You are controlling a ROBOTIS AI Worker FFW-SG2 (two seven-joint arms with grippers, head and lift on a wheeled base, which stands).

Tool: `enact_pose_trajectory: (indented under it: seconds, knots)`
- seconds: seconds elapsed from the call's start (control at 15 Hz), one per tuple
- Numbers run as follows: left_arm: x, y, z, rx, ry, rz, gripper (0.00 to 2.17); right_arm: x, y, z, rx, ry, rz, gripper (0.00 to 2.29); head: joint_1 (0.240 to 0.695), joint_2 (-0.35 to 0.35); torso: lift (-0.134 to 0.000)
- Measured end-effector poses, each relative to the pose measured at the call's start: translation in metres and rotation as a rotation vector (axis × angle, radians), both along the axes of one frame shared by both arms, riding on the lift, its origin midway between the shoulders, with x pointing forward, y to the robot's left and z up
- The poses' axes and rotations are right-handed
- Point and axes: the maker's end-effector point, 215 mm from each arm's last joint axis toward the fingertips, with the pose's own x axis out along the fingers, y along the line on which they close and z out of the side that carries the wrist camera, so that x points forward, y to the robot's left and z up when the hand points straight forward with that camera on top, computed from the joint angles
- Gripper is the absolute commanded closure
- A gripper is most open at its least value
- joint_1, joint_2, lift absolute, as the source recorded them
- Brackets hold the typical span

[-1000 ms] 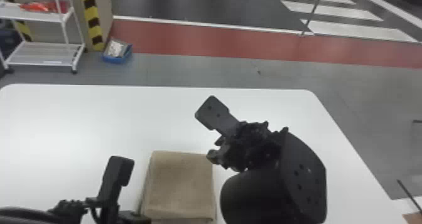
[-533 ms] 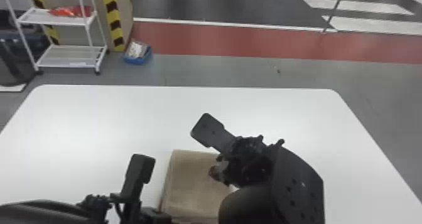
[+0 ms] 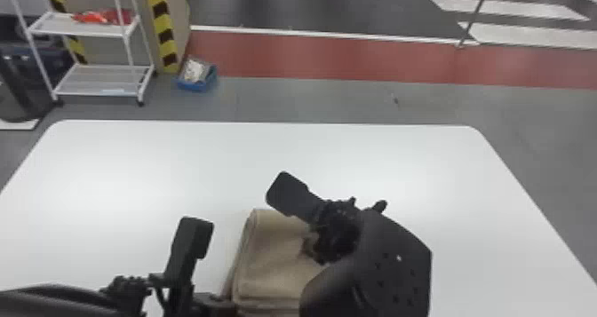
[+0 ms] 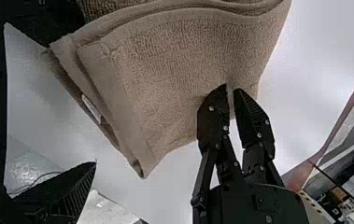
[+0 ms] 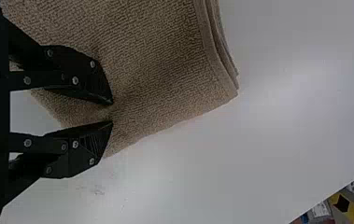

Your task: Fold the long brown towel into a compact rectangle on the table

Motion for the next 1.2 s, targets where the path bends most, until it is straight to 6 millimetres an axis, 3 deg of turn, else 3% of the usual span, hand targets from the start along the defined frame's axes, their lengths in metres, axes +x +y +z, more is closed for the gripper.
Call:
enact_pose_trajectory:
  seconds: [0.53,1.2]
  knots:
    - [0.008,0.022,0.001,0.013,0.005,0.051,0.09,0.015,0.000,0.006,0.001,-0.020,-0.013,0.84,0.695,-0.085,-0.124]
    - [0.016,0.030,0.023,-0.005,-0.030,0.074,0.09,0.012,0.003,0.047,0.126,-0.066,-0.051,0.84,0.695,-0.067,-0.124]
